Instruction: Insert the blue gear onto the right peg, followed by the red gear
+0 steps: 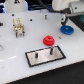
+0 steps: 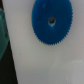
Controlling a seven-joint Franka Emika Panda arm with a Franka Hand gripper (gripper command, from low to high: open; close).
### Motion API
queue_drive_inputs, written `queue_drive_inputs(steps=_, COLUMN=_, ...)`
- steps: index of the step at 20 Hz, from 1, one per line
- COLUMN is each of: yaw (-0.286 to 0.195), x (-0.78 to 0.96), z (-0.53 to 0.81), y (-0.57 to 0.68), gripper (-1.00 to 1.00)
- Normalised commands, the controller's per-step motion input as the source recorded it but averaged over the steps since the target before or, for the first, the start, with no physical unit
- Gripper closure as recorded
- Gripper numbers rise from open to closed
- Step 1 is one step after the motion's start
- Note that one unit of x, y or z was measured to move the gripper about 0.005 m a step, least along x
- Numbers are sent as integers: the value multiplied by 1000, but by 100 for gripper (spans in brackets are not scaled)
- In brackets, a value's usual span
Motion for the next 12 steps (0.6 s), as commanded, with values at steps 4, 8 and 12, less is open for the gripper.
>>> queue_drive_inputs(steps=4, yaw=0, x=-154, z=-436, y=-112, gripper=-100)
queue_drive_inputs(steps=8, yaw=0, x=-124, z=-409, y=-130, gripper=-100)
queue_drive_inputs(steps=12, yaw=0, x=-365, z=-318, y=-178, gripper=-100)
